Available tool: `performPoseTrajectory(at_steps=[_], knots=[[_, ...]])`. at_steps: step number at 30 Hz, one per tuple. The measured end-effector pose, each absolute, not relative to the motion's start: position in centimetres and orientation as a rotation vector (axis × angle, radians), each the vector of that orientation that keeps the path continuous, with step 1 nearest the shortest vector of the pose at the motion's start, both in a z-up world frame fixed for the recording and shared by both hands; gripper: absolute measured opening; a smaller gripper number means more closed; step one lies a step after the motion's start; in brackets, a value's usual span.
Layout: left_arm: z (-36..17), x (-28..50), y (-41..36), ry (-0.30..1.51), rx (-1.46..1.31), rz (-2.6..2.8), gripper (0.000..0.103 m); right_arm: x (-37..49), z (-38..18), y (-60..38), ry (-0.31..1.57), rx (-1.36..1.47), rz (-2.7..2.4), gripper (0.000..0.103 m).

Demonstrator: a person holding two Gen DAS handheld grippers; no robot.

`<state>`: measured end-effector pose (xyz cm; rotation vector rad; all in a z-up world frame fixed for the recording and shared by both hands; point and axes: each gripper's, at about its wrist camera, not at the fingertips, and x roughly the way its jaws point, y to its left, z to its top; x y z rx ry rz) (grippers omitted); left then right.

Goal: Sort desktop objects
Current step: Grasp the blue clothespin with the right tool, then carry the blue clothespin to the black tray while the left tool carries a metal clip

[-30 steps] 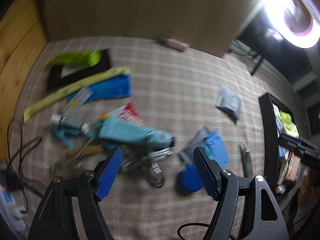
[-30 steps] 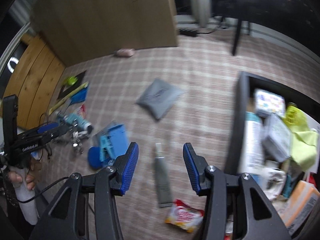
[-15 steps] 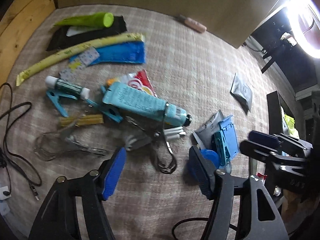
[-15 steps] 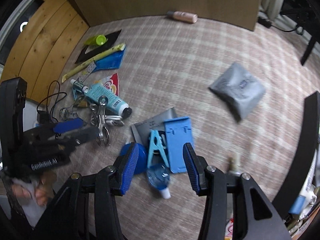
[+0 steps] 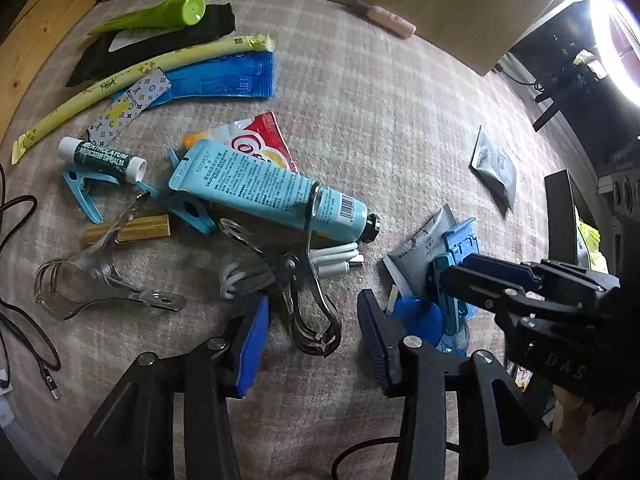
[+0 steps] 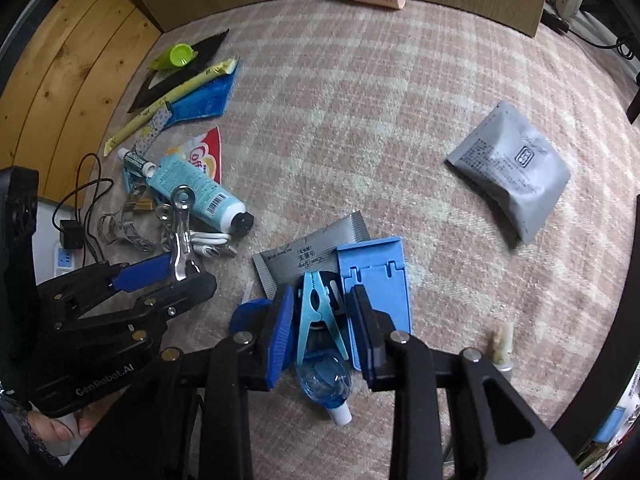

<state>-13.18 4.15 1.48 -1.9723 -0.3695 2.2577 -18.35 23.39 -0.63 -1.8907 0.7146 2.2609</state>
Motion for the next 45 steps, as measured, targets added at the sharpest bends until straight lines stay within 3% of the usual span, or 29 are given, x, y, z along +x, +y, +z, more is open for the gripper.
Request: performPoseTrajectory(at_steps=[5,7,9,32,45], knots=[[0.9,-13.5,4.1,-0.410,-1.987,2.243,0.029,-18.6,-0.6,23.1,0.701,-1.897,2.266,0.029],[0.9,-13.6,4.1,-0.412,-1.981,2.250,0.024,-18.7,-0.5,22.8,0.676,-1.907,2.266,0.023],[0.9,-13.6,4.0,-0.424,-1.973,2.247,0.024,-18.7,-0.5,22.7,0.668,-1.911,2.264,0.015],[5.8,-11.1,4.2,-0.360,-1.818,2.331,0.023,-15.7,3.6,25.3,0.792,-1.776,2.308,0.015],[8.5,-12.7,15.7,-0.173,-1.668,2.188,0.023,-8.1,7.0,33.0,0.858,-1.523,2.231,0.015]])
